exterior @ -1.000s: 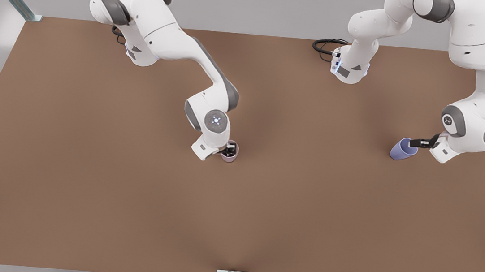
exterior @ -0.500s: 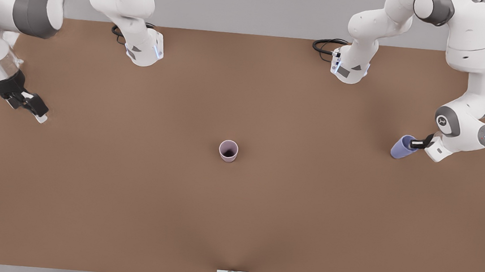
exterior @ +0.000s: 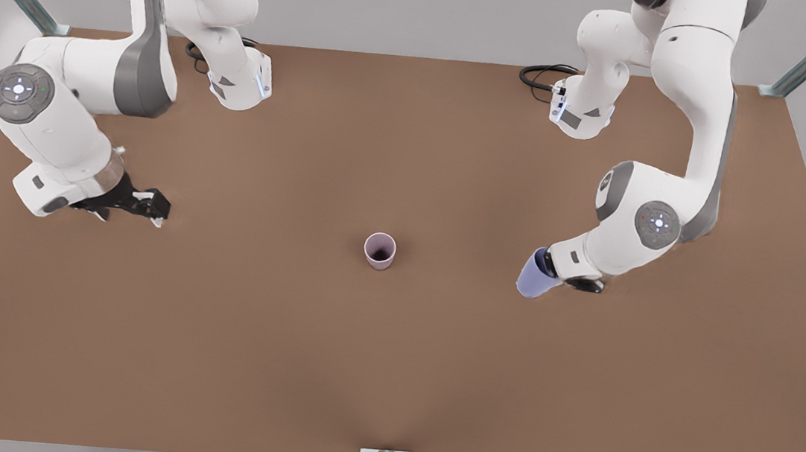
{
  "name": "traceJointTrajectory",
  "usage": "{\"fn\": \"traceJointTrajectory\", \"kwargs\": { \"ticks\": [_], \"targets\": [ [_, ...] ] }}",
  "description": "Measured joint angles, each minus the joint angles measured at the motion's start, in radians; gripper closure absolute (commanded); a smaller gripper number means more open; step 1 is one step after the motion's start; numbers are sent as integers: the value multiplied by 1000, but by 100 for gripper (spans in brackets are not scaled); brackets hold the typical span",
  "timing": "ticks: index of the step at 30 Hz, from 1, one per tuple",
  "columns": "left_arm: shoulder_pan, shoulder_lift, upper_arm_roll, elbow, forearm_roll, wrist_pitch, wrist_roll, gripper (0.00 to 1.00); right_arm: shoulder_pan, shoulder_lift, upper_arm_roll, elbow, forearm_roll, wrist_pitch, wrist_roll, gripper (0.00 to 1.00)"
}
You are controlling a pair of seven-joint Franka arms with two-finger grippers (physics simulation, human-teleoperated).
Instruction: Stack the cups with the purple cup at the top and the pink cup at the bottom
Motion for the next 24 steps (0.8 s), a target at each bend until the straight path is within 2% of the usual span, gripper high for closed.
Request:
{"fn": "traceJointTrajectory", "kwargs": {
  "ticks": [3,6,8,11,16,24],
  "targets": [
    [-125,171,-59,264,4,-56,-176,79,-12,2,-1,1,-1,-4,-24,0],
    [-279,342,-23,530,2,-103,-362,79,-14,3,-1,1,0,-6,-44,0],
    [-344,396,2,615,-26,-120,-484,79,-22,5,-1,1,2,-6,-55,0],
    [-371,410,8,633,-65,-162,-644,79,-24,7,-1,1,3,-5,-71,0],
    [-375,321,-3,447,-57,-214,-831,79,-23,7,-1,1,4,-2,-91,0],
    [-375,343,-4,431,-142,-210,-1038,79,-23,8,-1,1,6,0,-114,0]
  ]
}}
